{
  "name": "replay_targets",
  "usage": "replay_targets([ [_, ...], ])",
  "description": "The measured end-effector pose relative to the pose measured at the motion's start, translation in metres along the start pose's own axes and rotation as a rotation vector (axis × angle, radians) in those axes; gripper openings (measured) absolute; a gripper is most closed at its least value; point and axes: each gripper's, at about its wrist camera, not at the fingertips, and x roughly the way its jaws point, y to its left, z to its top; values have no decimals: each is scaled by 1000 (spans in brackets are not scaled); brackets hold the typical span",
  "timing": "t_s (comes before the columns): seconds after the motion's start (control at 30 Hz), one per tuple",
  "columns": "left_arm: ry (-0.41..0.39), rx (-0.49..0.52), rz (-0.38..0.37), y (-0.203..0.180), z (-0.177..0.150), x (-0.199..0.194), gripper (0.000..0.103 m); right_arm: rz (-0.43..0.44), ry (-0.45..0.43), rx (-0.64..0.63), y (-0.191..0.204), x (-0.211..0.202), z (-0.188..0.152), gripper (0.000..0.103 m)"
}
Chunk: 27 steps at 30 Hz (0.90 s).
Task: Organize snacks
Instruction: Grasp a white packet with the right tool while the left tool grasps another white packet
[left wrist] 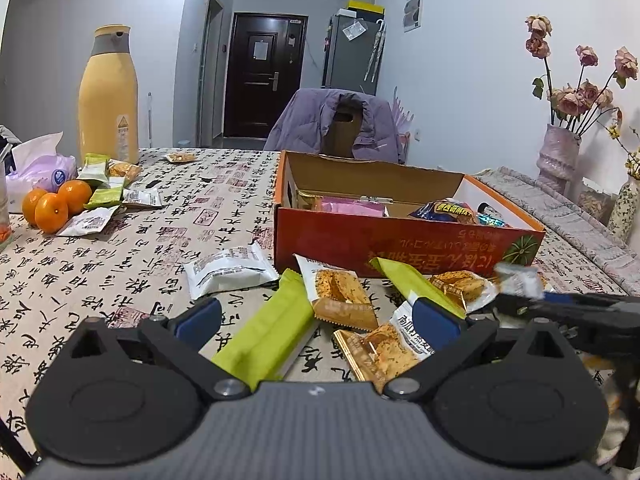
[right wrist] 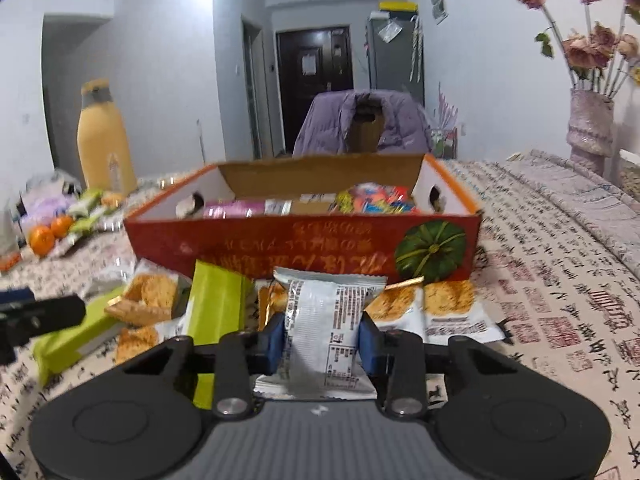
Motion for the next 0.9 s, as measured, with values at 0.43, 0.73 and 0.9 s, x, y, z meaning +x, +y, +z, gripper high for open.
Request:
replay_targets([
  [0.43, 7, 85, 74, 24, 26, 24, 103, -61, -54, 76, -46, -26, -5, 36],
  [0.73, 140, 209, 15, 67, 51, 80, 103, -119, -62, 107, -63, -31, -9, 36],
  [0.9, 216, 327, -7, 74, 50, 111, 103, -146, -57, 114, -66, -31, -10, 36],
])
